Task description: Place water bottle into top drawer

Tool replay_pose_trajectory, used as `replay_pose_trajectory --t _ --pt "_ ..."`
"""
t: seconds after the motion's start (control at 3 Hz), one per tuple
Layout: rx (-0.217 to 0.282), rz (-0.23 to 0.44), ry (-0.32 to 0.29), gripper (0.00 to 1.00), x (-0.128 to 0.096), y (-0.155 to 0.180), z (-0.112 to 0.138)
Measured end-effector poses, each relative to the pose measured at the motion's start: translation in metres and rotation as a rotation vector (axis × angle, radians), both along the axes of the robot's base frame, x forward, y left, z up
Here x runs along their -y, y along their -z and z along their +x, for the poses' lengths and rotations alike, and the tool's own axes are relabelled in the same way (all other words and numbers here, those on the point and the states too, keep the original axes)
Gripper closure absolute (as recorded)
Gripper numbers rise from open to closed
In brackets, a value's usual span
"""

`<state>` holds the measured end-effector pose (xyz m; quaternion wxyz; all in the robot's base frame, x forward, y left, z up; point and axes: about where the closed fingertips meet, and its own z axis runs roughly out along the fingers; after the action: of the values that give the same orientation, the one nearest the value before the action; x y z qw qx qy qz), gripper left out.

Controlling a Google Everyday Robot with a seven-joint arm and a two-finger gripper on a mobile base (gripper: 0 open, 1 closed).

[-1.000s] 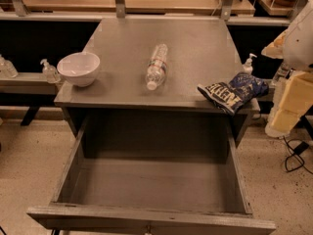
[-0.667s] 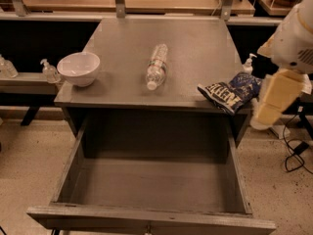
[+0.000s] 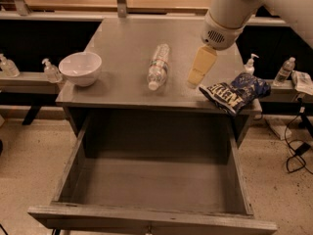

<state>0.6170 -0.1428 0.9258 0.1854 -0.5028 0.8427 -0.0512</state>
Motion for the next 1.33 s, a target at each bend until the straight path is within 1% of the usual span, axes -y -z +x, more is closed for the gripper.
replay_pose_trajectory --t 0.33,0.67,1.0,1.33 --pt "-0.115 -0.035 0.199 0.0 -0.031 0.036 0.071" --pt "-0.23 -0.033 0.371 0.0 -0.075 0.071 0.115" --pt "-0.163 0.001 0.358 0.0 -0.075 0.065 0.133" --pt "-0.163 0.001 0.358 0.0 -0.075 0.065 0.133"
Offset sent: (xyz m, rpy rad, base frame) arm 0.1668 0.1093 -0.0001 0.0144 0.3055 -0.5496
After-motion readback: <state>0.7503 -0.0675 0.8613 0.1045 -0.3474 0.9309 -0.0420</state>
